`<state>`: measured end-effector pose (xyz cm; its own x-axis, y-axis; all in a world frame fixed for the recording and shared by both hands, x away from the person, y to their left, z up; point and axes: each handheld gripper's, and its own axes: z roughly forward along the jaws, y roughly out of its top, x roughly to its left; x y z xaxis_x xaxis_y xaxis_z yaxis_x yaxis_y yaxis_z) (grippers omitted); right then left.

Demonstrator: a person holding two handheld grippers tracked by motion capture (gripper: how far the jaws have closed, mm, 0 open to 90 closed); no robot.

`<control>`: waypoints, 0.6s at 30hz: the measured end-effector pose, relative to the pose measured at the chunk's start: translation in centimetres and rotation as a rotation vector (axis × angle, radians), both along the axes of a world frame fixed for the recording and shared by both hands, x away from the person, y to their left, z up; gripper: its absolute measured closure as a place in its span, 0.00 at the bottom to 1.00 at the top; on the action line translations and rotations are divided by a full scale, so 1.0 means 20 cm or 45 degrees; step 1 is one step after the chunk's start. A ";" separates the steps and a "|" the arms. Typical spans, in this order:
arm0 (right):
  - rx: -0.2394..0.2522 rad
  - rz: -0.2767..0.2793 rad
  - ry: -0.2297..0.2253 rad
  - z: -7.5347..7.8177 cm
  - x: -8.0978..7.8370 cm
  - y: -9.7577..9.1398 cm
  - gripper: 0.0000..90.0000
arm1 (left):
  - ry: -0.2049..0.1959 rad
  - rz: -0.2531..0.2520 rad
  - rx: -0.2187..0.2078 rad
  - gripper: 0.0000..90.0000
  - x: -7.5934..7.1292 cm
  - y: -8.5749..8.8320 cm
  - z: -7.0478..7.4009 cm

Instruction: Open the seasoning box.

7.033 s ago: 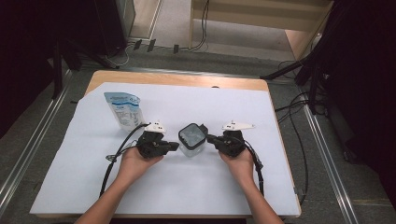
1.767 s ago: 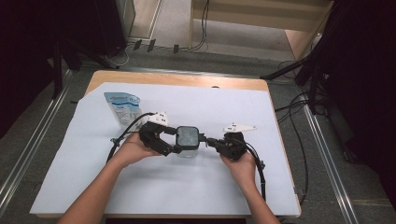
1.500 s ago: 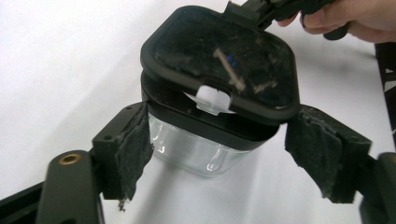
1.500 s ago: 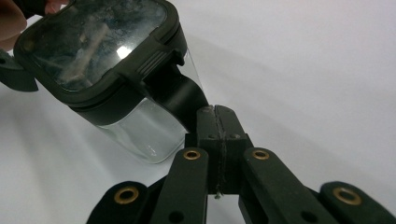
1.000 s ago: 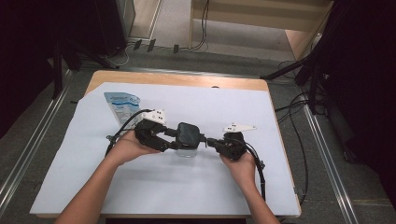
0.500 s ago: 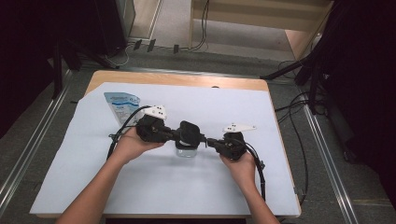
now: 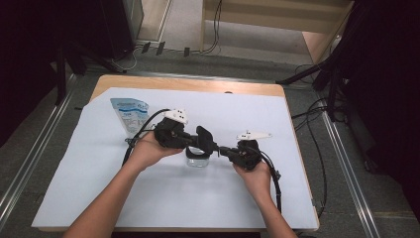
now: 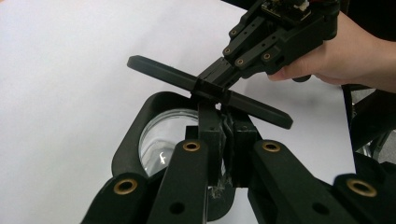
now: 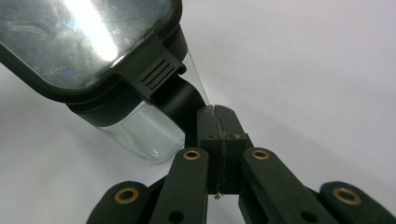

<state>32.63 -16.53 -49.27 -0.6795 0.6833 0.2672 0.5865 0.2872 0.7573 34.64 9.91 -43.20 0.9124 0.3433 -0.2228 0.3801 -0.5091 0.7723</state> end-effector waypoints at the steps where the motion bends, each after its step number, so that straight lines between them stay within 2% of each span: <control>1: 0.001 0.000 -0.002 0.00 0.00 0.00 1.00 | -0.005 -0.003 0.008 0.98 0.00 -0.01 0.00; 9: 0.006 -0.008 -0.003 0.00 0.00 0.00 1.00 | 0.012 -0.014 0.022 0.98 0.02 -0.07 0.01; 18: 0.001 -0.014 -0.004 0.00 0.00 0.00 1.00 | 0.004 -0.036 0.054 0.98 0.03 -0.15 0.03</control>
<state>32.55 -16.46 -49.29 -0.6729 0.6904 0.2657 0.5874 0.2804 0.7592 35.29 6.92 -42.66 0.9213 0.3264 -0.2113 0.3672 -0.5519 0.7487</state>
